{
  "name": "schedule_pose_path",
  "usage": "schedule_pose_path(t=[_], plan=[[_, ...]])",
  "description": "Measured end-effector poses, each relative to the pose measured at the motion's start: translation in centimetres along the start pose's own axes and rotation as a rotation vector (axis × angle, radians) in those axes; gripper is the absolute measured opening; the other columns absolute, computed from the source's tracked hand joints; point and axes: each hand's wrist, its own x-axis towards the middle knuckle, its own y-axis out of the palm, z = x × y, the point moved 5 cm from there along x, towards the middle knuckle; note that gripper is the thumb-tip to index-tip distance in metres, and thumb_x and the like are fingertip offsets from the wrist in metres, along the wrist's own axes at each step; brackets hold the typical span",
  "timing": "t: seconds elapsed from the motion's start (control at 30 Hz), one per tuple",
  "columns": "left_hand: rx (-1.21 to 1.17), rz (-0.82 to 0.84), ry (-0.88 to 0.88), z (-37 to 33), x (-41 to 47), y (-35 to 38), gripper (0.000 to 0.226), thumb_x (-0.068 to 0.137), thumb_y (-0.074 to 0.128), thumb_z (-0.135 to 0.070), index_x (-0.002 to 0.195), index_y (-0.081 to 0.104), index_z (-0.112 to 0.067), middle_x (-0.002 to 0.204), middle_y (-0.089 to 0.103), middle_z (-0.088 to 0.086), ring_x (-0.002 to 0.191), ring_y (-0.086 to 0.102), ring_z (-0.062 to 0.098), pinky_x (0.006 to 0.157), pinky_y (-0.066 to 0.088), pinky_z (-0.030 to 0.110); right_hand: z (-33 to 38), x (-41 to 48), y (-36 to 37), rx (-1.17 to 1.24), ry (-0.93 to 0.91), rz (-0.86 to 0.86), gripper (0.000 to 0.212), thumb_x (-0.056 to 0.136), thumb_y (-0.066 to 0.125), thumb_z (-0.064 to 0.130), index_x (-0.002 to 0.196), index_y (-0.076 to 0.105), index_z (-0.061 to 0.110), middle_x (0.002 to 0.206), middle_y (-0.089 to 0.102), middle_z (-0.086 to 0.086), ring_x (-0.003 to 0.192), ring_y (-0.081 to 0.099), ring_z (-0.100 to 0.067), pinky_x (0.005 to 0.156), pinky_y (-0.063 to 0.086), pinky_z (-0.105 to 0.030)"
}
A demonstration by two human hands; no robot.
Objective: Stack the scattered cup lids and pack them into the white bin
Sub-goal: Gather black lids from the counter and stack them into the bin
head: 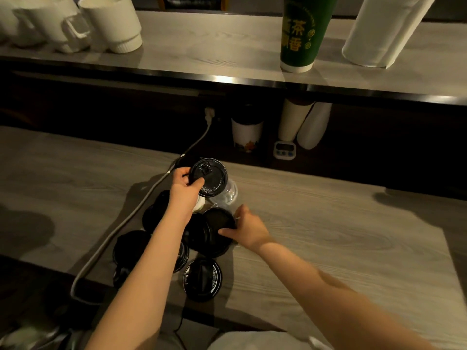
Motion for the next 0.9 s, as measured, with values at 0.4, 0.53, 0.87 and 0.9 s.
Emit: schedule_pose_path(t=[0.4,0.53,0.87,0.9], plan=[[-0.04,0.012,-0.099,1.7,0.9,2.0,0.03,0.088,0.057,-0.004,0.115,0.054,-0.017,0.117,0.062,0.011,0.107,0.06,0.026,0.094,0.048,0.041,-3.6,0.1,-6.0,0.604,0.096,-0.172,0.018,0.088,0.065,0.015,0.095,0.048,0.012,0.078,0.053,0.0,0.061,0.058,-0.016,0.057,0.049,-0.028],[-0.047,0.021,-0.114,1.9,0.8,3.6,0.027,0.088,0.055,-0.005,0.11,0.05,-0.02,0.119,0.06,0.011,0.109,0.058,0.027,0.098,0.046,0.048,-4.0,-0.9,-8.2,0.75,0.065,-0.167,0.013,0.093,0.058,0.014,0.087,0.047,0.014,0.083,0.061,-0.006,0.067,0.064,-0.019,0.063,0.052,-0.031],[-0.026,0.116,-0.003,-0.2,-3.4,7.4,0.025,0.09,0.056,-0.008,0.108,0.049,-0.024,0.104,0.059,0.001,0.108,0.057,0.027,0.092,0.045,0.04,-5.3,-5.8,-15.5,0.835,-0.027,-0.422,0.002,0.095,0.053,0.017,0.096,0.053,0.015,0.082,0.062,0.0,0.058,0.06,-0.007,0.057,0.051,-0.021],[-0.013,0.14,0.015,-0.7,-4.0,8.3,0.025,0.09,0.056,-0.007,0.109,0.05,-0.022,0.103,0.058,0.001,0.107,0.057,0.026,0.09,0.045,0.038,-5.7,-6.5,-16.3,0.837,-0.028,-0.465,0.002,0.096,0.052,0.017,0.095,0.053,0.016,0.082,0.061,0.001,0.062,0.059,-0.008,0.058,0.05,-0.022]])
